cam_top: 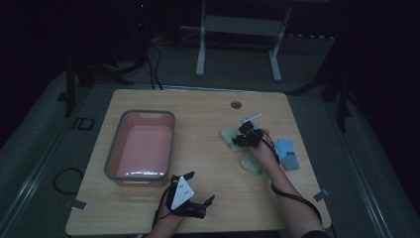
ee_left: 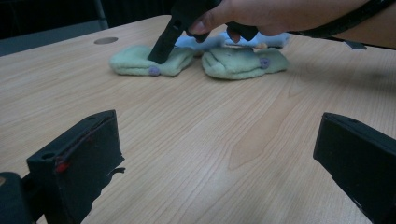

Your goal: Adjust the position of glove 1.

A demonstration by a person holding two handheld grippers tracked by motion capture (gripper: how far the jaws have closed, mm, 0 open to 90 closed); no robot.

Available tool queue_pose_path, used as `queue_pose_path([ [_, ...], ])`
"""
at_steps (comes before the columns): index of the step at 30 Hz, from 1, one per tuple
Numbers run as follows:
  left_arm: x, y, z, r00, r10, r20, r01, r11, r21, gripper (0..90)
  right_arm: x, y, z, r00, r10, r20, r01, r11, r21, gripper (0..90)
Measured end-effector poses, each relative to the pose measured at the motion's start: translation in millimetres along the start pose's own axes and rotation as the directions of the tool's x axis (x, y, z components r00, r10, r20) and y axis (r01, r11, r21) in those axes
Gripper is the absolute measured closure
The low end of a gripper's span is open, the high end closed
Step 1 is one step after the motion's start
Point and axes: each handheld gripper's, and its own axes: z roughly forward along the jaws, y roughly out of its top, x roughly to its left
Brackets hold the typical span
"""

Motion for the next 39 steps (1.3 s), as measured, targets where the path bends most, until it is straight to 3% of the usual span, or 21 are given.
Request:
queue_pose_path([
  [3,0.2,0.0,0.0,1.0,-0.001,-0.001,0.001,1.0,0.0,1.0,6.8,3.1,-4.3,0.9993,0.032,0.019,-0.032,0.999,-0.009,83.2],
  [11,-0.1,-0.1,-0.2,1.0,0.001,-0.002,-0.001,1.0,-0.001,1.0,28.8,11.2,-20.6,0.9985,0.043,0.035,-0.042,0.999,-0.024,83.8],
  [17,-0.1,0.0,-0.1,1.0,0.002,-0.005,-0.002,1.0,-0.001,1.0,52.9,15.0,-46.4,0.997,0.052,0.057,-0.049,0.997,-0.064,83.9],
  [25,-0.5,0.0,-0.1,1.0,0.005,-0.006,-0.005,1.0,-0.001,1.0,87.1,2.4,-78.6,0.9921,0.116,0.049,-0.107,0.983,-0.15,83.8],
  [30,-0.8,0.0,-0.1,1.0,0.006,-0.005,-0.006,1.0,-0.001,1.0,106.8,-6.3,-87.6,0.9923,0.103,0.068,-0.091,0.982,-0.164,83.8],
  [36,-1.1,0.0,0.0,1.0,0.007,-0.004,-0.007,1.0,-0.004,1.0,123.0,-22.8,-96.8,0.9805,0.192,0.043,-0.178,0.959,-0.22,83.8],
  [39,-1.5,0.1,-0.1,0.9999,0.016,-0.007,-0.016,0.9999,-0.003,1.0,133.5,-32.9,-96.0,0.9741,0.21,0.083,-0.186,0.955,-0.232,83.8],
])
